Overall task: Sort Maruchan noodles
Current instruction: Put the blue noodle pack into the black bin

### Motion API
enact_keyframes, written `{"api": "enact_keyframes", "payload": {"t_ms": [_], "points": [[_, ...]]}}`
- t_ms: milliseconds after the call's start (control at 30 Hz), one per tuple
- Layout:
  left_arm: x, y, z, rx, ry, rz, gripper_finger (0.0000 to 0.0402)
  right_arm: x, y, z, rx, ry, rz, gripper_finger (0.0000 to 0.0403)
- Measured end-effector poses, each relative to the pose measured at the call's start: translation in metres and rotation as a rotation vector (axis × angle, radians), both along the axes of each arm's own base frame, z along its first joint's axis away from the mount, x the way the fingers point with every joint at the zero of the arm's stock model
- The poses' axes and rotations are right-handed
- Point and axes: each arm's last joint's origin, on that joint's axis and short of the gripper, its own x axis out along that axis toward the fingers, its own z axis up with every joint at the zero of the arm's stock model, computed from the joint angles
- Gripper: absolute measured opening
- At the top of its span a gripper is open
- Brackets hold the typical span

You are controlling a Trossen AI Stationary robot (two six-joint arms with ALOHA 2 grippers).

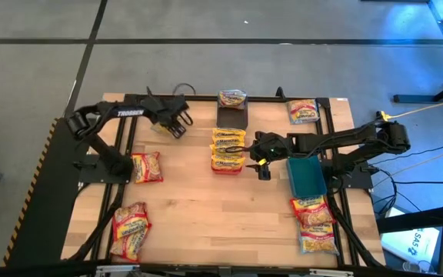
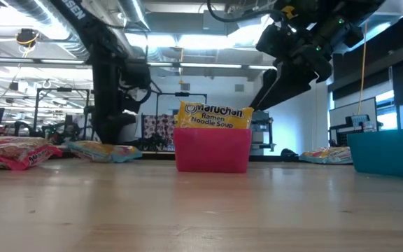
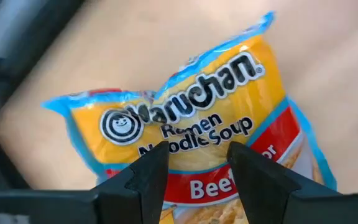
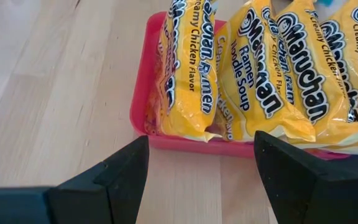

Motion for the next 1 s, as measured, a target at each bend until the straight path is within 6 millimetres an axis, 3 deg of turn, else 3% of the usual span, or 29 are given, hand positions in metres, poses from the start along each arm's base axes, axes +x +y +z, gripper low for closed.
{"api": "enact_keyframes", "payload": {"t_ms": [267, 500, 1000], "points": [[0.034, -0.069, -0.001, -0.008, 0.011, -0.114, 0.0169, -0.002, 0.0, -0.002, 0.021, 0.028, -0.019, 0.0259], [0.049, -0.121, -0.001, -0.011, -0.03, -0.187, 0.0169, -0.007, 0.001, -0.001, 0.069, 0.062, -0.063, 0.0259], [0.059, -0.236, -0.001, -0.113, -0.228, -0.457, 0.0169, -0.015, 0.066, -0.002, 0.201, 0.105, -0.061, 0.0259]]}}
